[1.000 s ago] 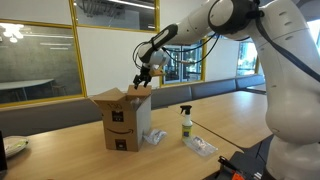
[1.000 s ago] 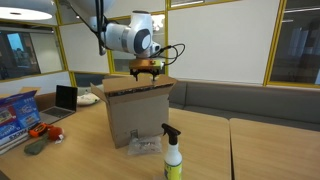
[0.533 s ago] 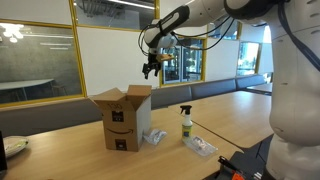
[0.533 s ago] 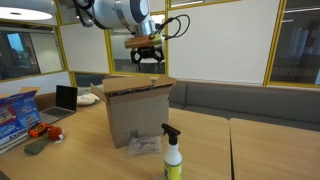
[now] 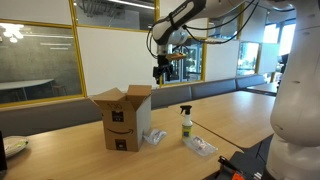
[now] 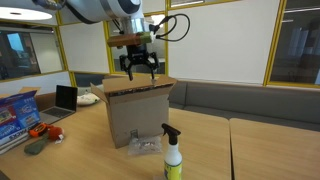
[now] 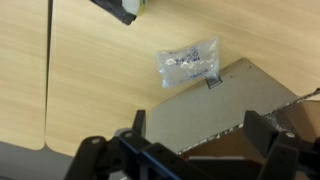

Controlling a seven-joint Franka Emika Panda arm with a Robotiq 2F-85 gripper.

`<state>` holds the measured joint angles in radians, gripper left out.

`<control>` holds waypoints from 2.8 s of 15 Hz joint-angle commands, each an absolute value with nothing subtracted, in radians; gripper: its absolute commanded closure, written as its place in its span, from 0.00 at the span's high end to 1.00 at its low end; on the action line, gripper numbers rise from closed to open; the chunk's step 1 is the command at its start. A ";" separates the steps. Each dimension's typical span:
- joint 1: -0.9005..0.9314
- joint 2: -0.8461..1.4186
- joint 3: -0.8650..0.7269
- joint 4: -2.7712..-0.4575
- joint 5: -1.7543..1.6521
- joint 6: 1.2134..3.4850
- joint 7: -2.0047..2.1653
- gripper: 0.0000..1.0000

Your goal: Pick up the plastics and the bottle from the table and put them in the box

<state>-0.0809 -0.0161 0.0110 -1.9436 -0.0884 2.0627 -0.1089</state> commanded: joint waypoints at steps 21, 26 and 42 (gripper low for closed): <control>0.008 0.248 0.011 -2.418 0.539 2.802 -0.622 1.00; -0.032 0.434 -0.001 -2.293 0.368 2.787 -0.322 1.00; -0.028 0.634 -0.072 -1.966 0.298 2.649 0.346 1.00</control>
<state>-0.0329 0.6015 -0.0597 -2.0343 0.2803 2.6931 0.2524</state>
